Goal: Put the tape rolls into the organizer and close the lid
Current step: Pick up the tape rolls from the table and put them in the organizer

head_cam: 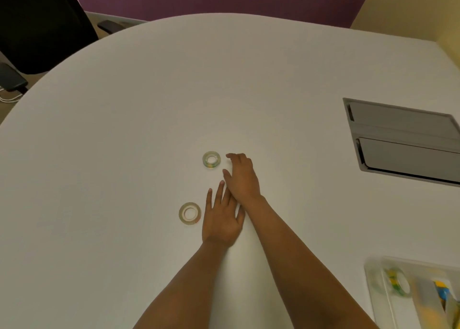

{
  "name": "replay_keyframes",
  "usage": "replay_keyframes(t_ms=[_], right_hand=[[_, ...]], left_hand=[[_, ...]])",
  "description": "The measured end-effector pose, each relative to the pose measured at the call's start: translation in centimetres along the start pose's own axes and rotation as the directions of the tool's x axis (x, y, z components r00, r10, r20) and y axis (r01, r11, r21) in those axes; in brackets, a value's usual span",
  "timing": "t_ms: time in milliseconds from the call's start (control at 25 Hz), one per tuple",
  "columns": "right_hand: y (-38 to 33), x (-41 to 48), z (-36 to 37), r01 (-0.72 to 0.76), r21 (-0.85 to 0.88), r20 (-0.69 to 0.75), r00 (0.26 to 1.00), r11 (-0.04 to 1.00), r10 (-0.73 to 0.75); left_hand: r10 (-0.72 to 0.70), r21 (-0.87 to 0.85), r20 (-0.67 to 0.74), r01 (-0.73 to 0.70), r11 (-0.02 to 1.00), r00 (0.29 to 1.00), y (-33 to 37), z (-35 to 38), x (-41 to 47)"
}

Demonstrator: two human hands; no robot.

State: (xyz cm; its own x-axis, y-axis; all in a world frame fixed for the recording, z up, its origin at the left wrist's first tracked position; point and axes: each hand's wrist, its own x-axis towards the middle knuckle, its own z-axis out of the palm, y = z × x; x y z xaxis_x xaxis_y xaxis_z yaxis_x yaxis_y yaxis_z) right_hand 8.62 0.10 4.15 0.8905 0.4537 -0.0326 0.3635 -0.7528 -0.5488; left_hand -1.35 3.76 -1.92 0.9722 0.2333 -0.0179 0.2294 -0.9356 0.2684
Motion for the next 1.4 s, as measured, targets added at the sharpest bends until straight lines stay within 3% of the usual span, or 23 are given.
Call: replay_keyframes(t_ms=[240,440,640,840,1160,1400], right_hand=[[-1.5,3.7,1.9,0.03,0.008,0.15,0.988,1.0,-0.031],[-1.7,4.5,3.0,0.061,-0.019,0.181,0.982,0.998,-0.057],[-1.5,4.2,2.8,0.068,-0.002,0.092,0.993,0.998,-0.067],[-0.9,2.5,1.5,0.039,0.075,-0.02,0.999,0.996,-0.037],[1.1,-3.6,-3.4,-0.028,0.119,-0.161,0.986,0.992,0.047],[5.5,-10.7,-7.9,-0.095,0.135,-0.193,0.974,0.986,0.12]], left_hand=[[0.034,0.042,0.007,-0.034,0.999,0.999,0.0,-0.4,1.4],[0.041,0.022,-0.015,-0.041,0.999,0.999,-0.1,-0.3,1.3],[0.077,0.049,-0.098,-0.072,0.996,0.992,0.3,-0.9,1.1],[0.046,0.059,0.02,-0.047,0.997,0.999,0.0,-0.3,1.3],[0.019,-0.043,0.047,-0.017,0.999,0.999,0.2,0.2,-3.1],[-0.044,-0.004,0.149,0.045,0.999,0.988,3.7,0.1,-7.7]])
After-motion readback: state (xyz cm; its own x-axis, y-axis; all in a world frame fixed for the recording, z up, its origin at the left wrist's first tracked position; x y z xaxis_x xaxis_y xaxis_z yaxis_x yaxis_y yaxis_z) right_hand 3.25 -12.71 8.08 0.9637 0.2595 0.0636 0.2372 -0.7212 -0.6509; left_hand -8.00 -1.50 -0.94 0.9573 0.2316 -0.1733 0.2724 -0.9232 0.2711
